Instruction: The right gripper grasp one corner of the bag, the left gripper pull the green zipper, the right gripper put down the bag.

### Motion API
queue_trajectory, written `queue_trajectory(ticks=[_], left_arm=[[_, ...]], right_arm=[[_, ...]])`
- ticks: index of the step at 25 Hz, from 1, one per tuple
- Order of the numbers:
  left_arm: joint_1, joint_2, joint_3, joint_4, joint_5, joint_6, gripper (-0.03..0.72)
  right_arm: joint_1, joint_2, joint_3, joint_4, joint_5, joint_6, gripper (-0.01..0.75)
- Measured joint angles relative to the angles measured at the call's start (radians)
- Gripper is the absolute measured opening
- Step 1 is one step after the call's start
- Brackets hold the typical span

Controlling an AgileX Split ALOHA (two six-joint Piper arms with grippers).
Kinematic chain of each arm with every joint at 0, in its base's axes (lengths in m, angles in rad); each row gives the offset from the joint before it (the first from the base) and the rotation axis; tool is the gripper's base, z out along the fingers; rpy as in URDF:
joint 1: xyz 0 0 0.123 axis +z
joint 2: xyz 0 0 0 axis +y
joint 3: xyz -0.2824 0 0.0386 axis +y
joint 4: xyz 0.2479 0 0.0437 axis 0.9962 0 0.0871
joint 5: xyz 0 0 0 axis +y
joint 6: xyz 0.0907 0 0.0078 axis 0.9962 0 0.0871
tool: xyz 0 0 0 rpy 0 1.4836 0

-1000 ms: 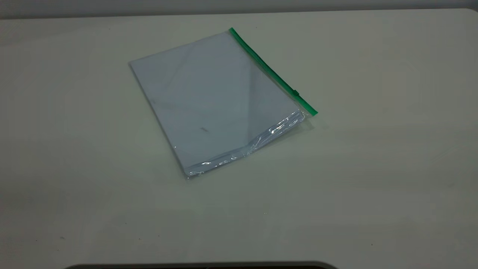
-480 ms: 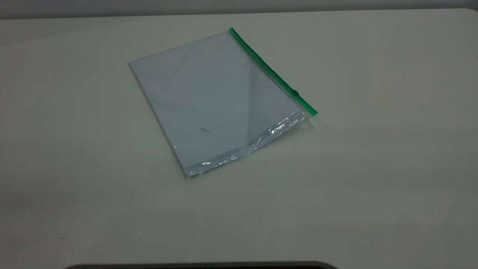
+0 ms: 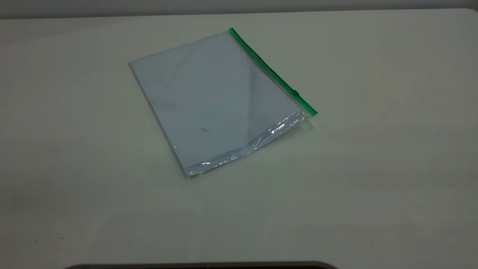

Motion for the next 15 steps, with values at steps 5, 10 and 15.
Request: queue_trajectory(ticks=[5,10,15], left_arm=[[0.0,0.0,0.0,-0.001,0.0,0.0,0.55],[0.0,0.0,-0.007,-0.048,-0.014,-0.008,0.55],[0.0,0.106,-0.054,-0.125,-0.1,-0.064,0.55]], right_arm=[[0.0,0.0,0.0,0.002,0.0,0.006,0.483],[0.0,0.0,-0.002,0.074,-0.028,0.006,0.483],[0.0,0.12,-0.003,0.226,-0.197,-0.075,0.483]])
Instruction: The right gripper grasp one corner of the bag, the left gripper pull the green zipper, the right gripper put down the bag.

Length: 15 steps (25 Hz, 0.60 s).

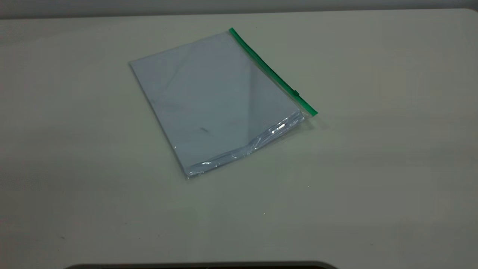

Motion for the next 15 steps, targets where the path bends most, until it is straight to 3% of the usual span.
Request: queue_trajectory(ticks=[8,15], left_arm=[[0.0,0.415,-0.051,-0.003,-0.258,0.073,0.55],[0.0,0.79,-0.164,-0.005,-0.442,0.209,0.55]], right_arm=[[0.0,0.471,0.0,0.179,-0.263,-0.28,0.483],[0.0,0.921,0.0,0.693,-0.4,-0.789,0.483]])
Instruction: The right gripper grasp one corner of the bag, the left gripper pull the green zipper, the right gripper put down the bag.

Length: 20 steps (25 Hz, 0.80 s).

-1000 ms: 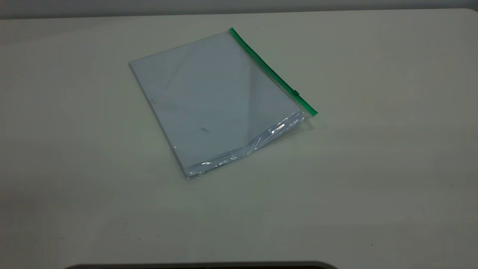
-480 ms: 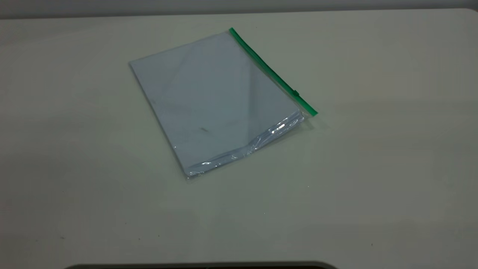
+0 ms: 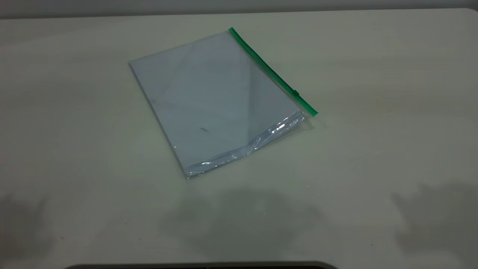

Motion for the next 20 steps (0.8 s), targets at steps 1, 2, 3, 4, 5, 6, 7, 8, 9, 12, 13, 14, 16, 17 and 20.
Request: queue_trajectory(ticks=[1,2,3,4,5,6,7,8,9,12,13,14,16,17,20], left_arm=[[0.0,0.05,-0.017,0.0,-0.013,0.008,0.55],[0.0,0.089,-0.032,0.0,-0.028,0.013,0.55],[0.0,0.134,-0.048,0.0,-0.04,0.016,0.55],[0.0,0.174,-0.062,0.0,-0.046,0.018,0.55],[0.0,0.212,-0.079,0.0,-0.05,0.025,0.55],[0.0,0.24,-0.095,0.0,-0.052,0.034,0.55],[0.0,0.272,-0.108,-0.001,-0.055,0.042,0.55],[0.0,0.3,-0.122,-0.001,-0.058,0.051,0.55],[0.0,0.321,-0.135,-0.002,-0.062,0.057,0.55],[0.0,0.383,-0.168,-0.004,-0.067,0.059,0.55],[0.0,0.397,-0.178,-0.004,-0.068,0.059,0.55],[0.0,0.411,-0.185,-0.004,-0.069,0.06,0.55],[0.0,0.432,-0.2,-0.004,-0.07,0.062,0.55],[0.0,0.441,-0.204,-0.004,-0.073,0.065,0.55],[0.0,0.457,-0.207,-0.004,-0.083,0.067,0.55]], right_arm=[[0.0,0.068,-0.001,0.1,-0.003,-0.088,0.483],[0.0,0.135,-0.001,0.184,-0.005,-0.198,0.483],[0.0,0.192,-0.001,0.287,-0.008,-0.306,0.483],[0.0,0.258,-0.001,0.39,-0.01,-0.405,0.483],[0.0,0.325,-0.005,0.489,-0.013,-0.481,0.483],[0.002,0.391,-0.013,0.563,-0.013,-0.563,0.483],[0.005,0.446,-0.026,0.643,-0.014,-0.633,0.483],[0.013,0.509,-0.04,0.705,-0.014,-0.69,0.483],[0.022,0.571,-0.061,0.744,-0.015,-0.726,0.483],[0.061,0.736,-0.14,0.802,-0.004,-0.771,0.483],[0.067,0.792,-0.17,0.804,0.014,-0.771,0.483],[0.072,0.838,-0.198,0.805,0.039,-0.769,0.483],[0.073,0.942,-0.25,0.807,0.087,-0.76,0.483],[0.073,0.982,-0.277,0.808,0.107,-0.758,0.483],[0.073,1.105,-0.353,0.81,0.153,-0.742,0.483]])
